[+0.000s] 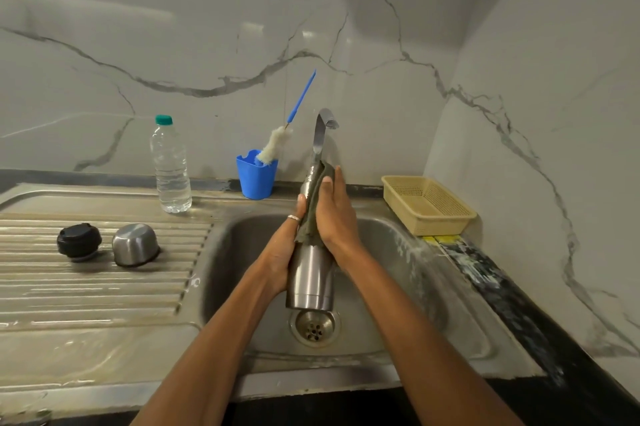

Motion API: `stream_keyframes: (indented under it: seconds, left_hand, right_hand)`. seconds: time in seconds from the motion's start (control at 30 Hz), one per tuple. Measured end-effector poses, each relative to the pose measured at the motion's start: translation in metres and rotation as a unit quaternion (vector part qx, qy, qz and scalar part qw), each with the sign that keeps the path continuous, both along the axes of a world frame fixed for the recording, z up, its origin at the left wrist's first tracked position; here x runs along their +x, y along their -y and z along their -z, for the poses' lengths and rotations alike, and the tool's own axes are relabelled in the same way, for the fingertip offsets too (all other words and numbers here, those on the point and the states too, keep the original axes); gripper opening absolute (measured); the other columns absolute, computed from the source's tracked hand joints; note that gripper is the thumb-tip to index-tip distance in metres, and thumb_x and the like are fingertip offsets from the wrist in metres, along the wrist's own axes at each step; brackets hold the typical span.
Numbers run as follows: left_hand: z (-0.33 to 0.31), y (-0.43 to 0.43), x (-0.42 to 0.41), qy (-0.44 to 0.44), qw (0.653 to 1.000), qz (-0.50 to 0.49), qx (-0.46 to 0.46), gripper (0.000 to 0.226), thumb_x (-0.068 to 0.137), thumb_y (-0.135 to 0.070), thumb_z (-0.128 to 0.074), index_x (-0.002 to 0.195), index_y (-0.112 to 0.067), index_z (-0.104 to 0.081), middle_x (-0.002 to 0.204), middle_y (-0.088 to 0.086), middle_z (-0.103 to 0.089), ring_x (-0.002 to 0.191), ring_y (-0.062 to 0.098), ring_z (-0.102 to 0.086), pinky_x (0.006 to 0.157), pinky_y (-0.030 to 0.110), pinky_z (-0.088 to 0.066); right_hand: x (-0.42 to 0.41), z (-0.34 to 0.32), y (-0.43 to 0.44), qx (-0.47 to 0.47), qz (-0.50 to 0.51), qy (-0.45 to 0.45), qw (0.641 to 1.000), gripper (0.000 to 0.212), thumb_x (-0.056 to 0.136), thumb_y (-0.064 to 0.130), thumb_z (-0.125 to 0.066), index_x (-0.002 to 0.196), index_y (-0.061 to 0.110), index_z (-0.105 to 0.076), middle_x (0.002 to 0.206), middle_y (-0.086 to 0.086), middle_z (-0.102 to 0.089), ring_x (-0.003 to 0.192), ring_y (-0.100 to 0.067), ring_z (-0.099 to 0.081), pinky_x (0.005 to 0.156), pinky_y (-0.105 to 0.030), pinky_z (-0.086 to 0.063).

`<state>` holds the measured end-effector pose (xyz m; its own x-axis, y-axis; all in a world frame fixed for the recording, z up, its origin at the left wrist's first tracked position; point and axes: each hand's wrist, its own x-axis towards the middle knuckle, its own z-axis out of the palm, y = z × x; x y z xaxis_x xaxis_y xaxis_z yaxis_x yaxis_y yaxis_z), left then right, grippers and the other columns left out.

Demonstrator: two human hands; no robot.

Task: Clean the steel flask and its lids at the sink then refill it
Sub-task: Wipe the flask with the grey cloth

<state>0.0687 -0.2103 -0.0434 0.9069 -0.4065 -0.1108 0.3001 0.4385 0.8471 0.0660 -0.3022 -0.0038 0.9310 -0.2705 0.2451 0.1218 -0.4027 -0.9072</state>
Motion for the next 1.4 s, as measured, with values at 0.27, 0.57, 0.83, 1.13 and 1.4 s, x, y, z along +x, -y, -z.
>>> stream_keyframes:
  seconds: [0.27,0.57,0.83,1.13,1.4]
  left_hand:
    - [0.003,-0.009,0.009,0.0,0.995,-0.077,0.057,0.068,0.094,-0.064,-0.054,0.13,-0.007,-0.059,0.105,0.017,-0.075,0.089,0.025,-0.072,0.081,0.041,-0.057]
    - [0.002,-0.003,-0.001,0.029,0.998,-0.018,0.059,0.051,0.108,-0.046,-0.033,0.112,-0.013,-0.071,0.101,0.013,-0.077,0.085,0.018,-0.076,0.072,0.032,-0.058]
    - [-0.005,0.006,-0.005,0.015,0.999,-0.003,-0.032,0.069,0.092,-0.067,-0.053,0.129,-0.012,-0.068,0.12,0.019,-0.072,0.096,0.027,-0.073,0.087,0.042,-0.058]
    - [0.006,-0.008,0.012,-0.005,0.99,-0.142,0.008,0.066,0.092,-0.065,-0.057,0.124,-0.008,-0.066,0.106,0.019,-0.076,0.094,0.029,-0.075,0.091,0.045,-0.056]
    - [0.007,0.005,-0.003,0.042,0.992,-0.071,0.096,0.045,0.106,-0.044,-0.041,0.115,-0.012,-0.07,0.1,0.011,-0.078,0.084,0.018,-0.075,0.073,0.033,-0.056]
  right_hand:
    - [-0.072,0.071,-0.014,-0.144,-0.077,-0.044,0.986,0.063,0.107,0.055,-0.023,0.154,0.049,0.019,0.169,0.005,0.016,0.156,-0.021,-0.011,0.122,-0.048,-0.03]
    - [-0.031,0.04,-0.005,-0.18,-0.025,0.041,0.982,0.057,0.109,0.043,-0.027,0.158,0.048,0.001,0.167,0.008,0.025,0.156,-0.019,0.012,0.127,-0.048,-0.013]
    - [-0.004,-0.009,0.004,-0.006,-0.037,0.025,0.999,0.055,0.11,0.045,-0.025,0.162,0.034,-0.01,0.168,0.007,-0.022,0.151,-0.015,-0.028,0.124,-0.041,-0.024]
    - [-0.06,0.057,-0.014,-0.113,-0.075,-0.046,0.99,0.064,0.105,0.057,-0.023,0.158,0.046,0.011,0.171,0.003,-0.001,0.154,-0.022,-0.02,0.122,-0.047,-0.028]
    - [-0.039,0.049,-0.005,-0.21,-0.021,0.018,0.977,0.063,0.109,0.042,-0.027,0.159,0.041,0.011,0.167,0.005,0.026,0.156,-0.021,0.016,0.127,-0.047,-0.013]
